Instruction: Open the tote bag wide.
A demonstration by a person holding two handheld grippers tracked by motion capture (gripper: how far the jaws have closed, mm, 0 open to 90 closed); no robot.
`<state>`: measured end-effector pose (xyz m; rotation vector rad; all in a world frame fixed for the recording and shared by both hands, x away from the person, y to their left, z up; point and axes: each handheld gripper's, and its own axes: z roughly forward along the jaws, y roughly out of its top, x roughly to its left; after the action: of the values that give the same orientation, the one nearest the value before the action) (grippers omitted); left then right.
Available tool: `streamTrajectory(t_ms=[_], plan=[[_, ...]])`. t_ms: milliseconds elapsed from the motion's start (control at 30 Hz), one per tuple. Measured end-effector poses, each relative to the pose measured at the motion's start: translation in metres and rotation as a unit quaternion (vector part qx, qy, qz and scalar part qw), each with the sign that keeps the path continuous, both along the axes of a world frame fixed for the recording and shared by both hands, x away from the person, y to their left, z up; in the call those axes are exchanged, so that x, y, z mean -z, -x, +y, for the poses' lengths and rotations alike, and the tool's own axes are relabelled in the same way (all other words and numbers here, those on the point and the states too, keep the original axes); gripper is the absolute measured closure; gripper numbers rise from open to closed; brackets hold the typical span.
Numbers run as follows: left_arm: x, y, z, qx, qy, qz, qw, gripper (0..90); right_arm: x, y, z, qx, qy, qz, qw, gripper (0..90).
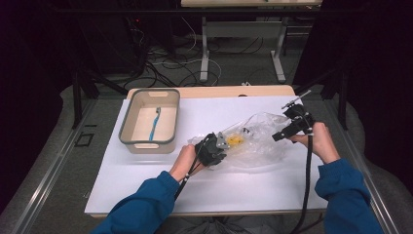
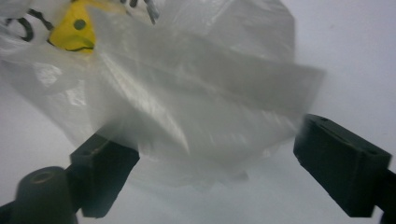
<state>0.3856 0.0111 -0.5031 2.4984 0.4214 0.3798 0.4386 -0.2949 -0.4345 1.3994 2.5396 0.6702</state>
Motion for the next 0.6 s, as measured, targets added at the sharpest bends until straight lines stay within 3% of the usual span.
streamTrajectory(t_ms=[67, 100, 133, 367, 467, 533, 567, 600], plan=[[0.000, -0.001, 0.000, 0.002, 0.001, 0.000, 1.0000, 81.0, -0.009, 0.002, 0.000, -0.003, 0.003, -0.009, 1.0000, 11.4], [0.000, -0.001, 0.001, 0.002, 0.001, 0.000, 1.0000, 81.0, -0.018, 0.004, 0.000, -0.009, 0.003, -0.011, 0.9999, 9.0], [0.000, -0.001, 0.001, 0.002, 0.001, 0.000, 1.0000, 80.9, -0.034, 0.006, 0.003, -0.010, 0.014, -0.028, 0.9994, 6.8], [0.000, -0.002, 0.004, 0.015, 0.007, 0.005, 0.9999, 80.9, -0.065, -0.004, 0.025, -0.038, 0.032, -0.059, 0.9970, 3.7], [0.000, -0.001, 0.005, 0.018, 0.005, 0.005, 0.9998, 81.0, -0.056, -0.021, 0.042, -0.055, 0.046, -0.055, 0.9959, 10.1], [0.002, 0.000, 0.007, 0.021, 0.005, 0.006, 0.9998, 81.8, -0.042, -0.033, 0.051, -0.065, 0.041, -0.045, 0.9960, 22.8], [0.002, 0.000, 0.009, 0.020, 0.005, 0.006, 0.9998, 82.4, -0.034, -0.039, 0.055, -0.066, 0.041, -0.050, 0.9957, 30.6], [0.003, 0.000, 0.011, 0.021, 0.004, 0.007, 0.9998, 82.7, -0.025, -0.043, 0.057, -0.072, 0.037, -0.048, 0.9956, 42.1]])
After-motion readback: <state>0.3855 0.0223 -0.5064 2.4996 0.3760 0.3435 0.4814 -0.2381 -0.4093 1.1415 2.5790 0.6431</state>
